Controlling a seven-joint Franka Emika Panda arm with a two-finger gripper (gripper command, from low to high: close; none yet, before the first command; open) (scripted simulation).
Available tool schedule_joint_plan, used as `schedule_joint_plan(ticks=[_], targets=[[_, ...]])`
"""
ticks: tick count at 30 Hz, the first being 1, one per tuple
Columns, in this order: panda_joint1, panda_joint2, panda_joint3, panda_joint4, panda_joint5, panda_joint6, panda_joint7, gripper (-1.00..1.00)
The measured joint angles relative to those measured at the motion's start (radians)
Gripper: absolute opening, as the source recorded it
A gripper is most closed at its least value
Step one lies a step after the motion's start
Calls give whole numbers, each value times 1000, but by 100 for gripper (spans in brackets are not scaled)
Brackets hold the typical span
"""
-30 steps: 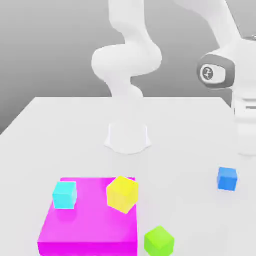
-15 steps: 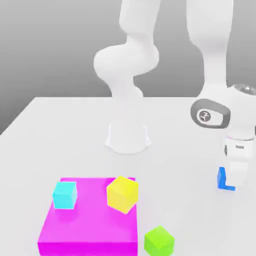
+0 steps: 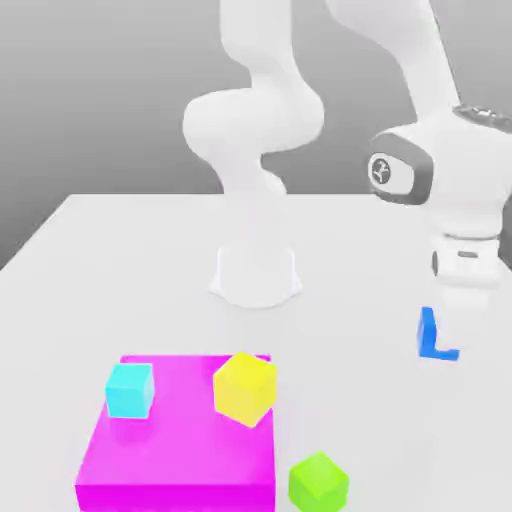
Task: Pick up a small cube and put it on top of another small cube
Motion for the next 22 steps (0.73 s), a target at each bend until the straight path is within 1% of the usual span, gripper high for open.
schedule_joint_plan(ticks=[5,13,15,18,19,22], targets=[[-80,-87,-114,17,-13,-103,-257,-100],[-218,-207,-328,41,-73,-253,-633,-100],[-224,-174,-350,32,-65,-212,-674,-100],[-220,-87,-363,9,-44,-104,-700,-100],[-220,-65,-365,3,-40,-76,-705,100],[-220,-65,-365,3,-40,-76,-705,100]])
